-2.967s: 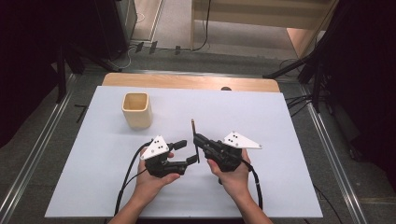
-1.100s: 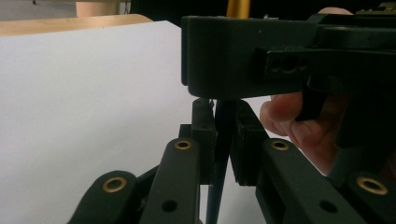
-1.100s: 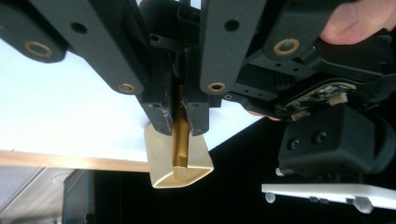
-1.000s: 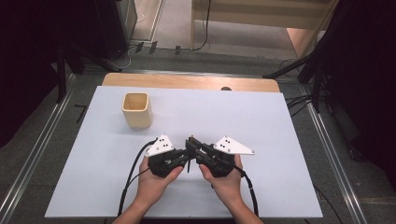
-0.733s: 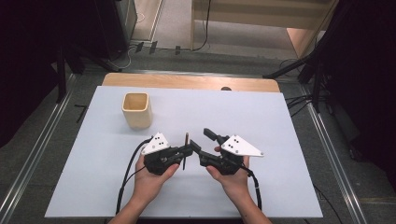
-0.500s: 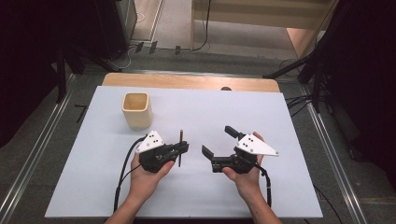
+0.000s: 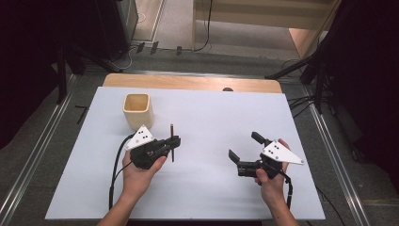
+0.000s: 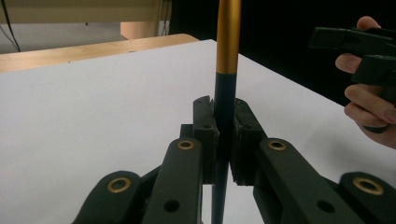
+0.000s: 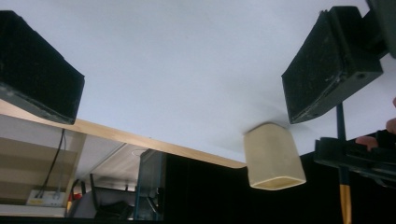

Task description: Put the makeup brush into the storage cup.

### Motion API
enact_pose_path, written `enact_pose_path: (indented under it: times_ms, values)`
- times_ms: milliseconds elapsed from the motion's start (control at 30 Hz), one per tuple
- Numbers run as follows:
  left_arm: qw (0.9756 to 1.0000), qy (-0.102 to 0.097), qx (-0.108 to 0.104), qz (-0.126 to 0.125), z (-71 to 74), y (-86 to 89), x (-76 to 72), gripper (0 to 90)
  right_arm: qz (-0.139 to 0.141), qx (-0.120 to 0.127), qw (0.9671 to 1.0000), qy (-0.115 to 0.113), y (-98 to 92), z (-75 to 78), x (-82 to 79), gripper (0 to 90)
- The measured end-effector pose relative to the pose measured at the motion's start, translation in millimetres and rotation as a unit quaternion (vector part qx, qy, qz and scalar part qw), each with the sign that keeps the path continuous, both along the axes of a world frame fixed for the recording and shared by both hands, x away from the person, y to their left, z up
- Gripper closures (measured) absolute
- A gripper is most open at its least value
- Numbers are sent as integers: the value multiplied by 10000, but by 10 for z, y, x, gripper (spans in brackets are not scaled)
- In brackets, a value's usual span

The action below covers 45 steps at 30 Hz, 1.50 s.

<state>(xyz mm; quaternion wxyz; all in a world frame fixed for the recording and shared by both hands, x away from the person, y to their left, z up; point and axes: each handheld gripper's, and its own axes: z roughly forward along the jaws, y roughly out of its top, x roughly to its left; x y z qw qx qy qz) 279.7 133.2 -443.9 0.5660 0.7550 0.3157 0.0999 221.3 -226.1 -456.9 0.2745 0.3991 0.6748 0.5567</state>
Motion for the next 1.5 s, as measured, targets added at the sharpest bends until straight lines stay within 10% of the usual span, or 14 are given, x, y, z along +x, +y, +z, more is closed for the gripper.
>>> enact_pose_path:
  times_ms: [867,1500]
  values:
    - [9987,-250,-134,430,240,311,170,842,-466,-305,9983,199,-694,-290,-277,0]
    - [9954,-471,-299,781,536,539,385,842,-390,-257,9985,277,-731,-379,-299,0]
